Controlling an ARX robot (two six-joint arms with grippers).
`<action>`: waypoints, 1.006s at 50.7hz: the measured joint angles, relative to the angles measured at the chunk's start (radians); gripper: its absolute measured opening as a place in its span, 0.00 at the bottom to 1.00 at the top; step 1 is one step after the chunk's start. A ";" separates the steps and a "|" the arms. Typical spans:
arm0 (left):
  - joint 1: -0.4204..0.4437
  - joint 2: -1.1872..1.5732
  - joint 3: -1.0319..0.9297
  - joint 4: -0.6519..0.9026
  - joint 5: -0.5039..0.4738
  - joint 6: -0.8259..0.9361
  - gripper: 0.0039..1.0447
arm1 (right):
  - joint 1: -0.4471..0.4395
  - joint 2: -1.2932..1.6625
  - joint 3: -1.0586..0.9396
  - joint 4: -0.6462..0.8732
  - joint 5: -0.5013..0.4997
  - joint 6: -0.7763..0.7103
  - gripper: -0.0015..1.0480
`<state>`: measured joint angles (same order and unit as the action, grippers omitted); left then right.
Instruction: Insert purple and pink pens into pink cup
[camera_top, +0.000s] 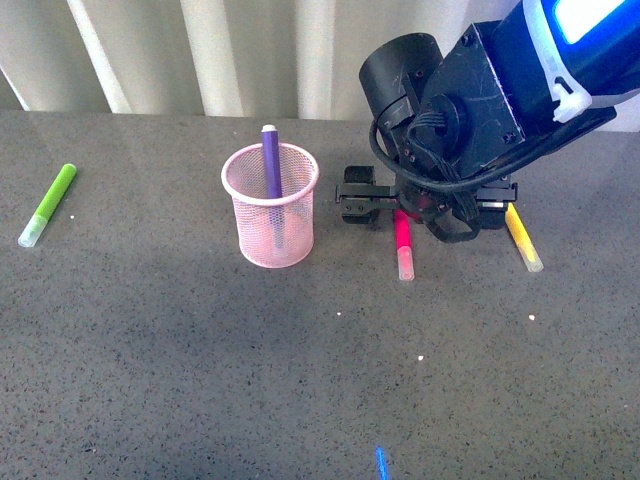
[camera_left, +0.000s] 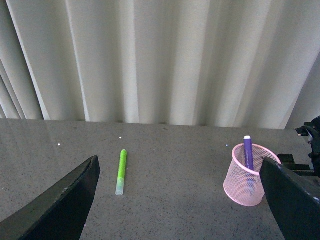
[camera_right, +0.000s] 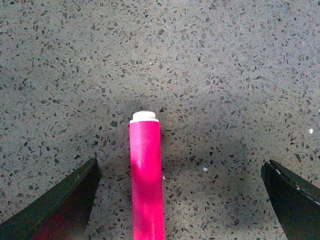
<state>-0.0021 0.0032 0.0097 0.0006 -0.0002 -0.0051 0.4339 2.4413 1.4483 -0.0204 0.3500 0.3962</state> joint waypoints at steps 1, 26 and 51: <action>0.000 0.000 0.000 0.000 0.000 0.000 0.94 | 0.000 0.000 -0.002 0.003 0.000 0.001 0.93; 0.000 0.000 0.000 0.000 0.000 0.000 0.94 | 0.027 0.006 -0.026 0.034 -0.037 0.040 0.43; 0.000 0.000 0.000 0.000 0.000 0.000 0.94 | 0.019 -0.021 -0.092 0.082 -0.061 0.056 0.12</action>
<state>-0.0021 0.0032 0.0097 0.0006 -0.0002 -0.0051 0.4534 2.4199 1.3563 0.0616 0.2890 0.4519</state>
